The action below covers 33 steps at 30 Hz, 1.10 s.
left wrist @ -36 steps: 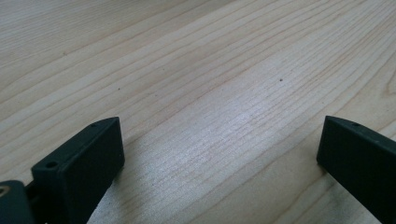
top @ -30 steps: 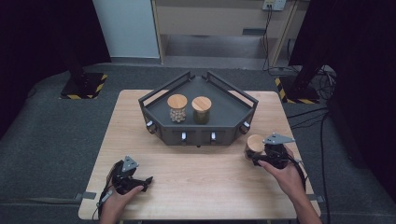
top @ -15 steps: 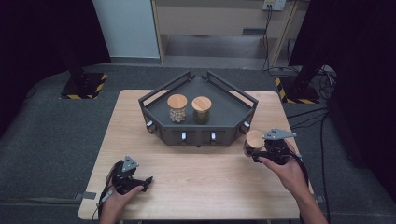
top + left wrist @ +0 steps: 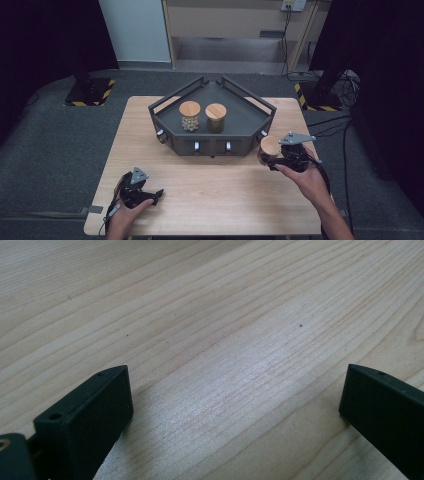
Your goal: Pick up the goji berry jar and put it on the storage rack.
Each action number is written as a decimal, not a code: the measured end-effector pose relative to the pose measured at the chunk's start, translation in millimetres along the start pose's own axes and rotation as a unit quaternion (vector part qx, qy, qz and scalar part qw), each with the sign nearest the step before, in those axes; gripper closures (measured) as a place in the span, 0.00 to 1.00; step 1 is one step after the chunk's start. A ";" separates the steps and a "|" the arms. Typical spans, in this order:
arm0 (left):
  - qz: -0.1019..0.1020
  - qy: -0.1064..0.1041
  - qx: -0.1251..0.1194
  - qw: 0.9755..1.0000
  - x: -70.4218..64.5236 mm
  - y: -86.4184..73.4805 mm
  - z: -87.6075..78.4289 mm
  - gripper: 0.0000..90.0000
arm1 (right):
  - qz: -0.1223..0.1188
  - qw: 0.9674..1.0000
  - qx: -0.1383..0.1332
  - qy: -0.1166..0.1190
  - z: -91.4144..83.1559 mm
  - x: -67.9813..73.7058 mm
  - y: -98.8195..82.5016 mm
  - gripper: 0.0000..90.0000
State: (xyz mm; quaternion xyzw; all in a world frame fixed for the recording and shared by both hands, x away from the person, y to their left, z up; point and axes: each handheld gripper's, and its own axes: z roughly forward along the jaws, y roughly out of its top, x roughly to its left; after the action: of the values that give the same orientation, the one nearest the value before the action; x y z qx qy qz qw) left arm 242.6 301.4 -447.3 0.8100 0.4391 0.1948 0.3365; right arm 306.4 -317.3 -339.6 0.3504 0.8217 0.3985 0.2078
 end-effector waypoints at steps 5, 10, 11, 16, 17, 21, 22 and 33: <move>0.000 0.000 0.000 1.000 0.0 0.0 0.0 0.00 | -0.002 1.000 0.000 0.003 -3.0 -0.4 7.4 0.29; 0.000 0.000 0.000 1.000 0.0 0.0 0.0 0.00 | -0.005 1.000 0.002 0.005 -6.2 -1.1 15.4 0.29; 0.000 0.000 0.000 1.000 0.1 -0.2 0.1 0.00 | -0.006 1.000 0.003 0.005 -6.8 -1.5 16.7 0.29; 0.000 0.000 0.000 1.000 0.1 -0.2 0.1 0.00 | -0.003 1.000 0.003 0.009 -9.7 -3.2 22.8 0.29; 0.000 0.000 0.000 1.000 0.0 0.0 0.0 0.00 | -0.004 1.000 0.003 0.009 -10.2 -3.3 24.1 0.29; 0.000 0.000 0.000 1.000 0.0 0.0 0.0 0.00 | -0.007 1.000 0.007 0.009 -12.0 -3.7 29.6 0.29; 0.000 0.000 0.000 1.000 0.1 -0.1 0.1 0.00 | -0.008 1.000 0.006 0.009 -12.2 -3.9 30.2 0.29; 0.000 0.000 0.000 1.000 0.0 0.0 0.0 0.00 | -0.008 1.000 0.007 0.016 -17.5 -7.3 43.4 0.29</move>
State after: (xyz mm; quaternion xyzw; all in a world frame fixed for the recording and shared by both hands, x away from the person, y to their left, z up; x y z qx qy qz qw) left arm 242.6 301.4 -447.3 0.8100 0.4390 0.1948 0.3365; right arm 318.2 -312.7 -294.0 0.3393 0.8305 0.3961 0.1955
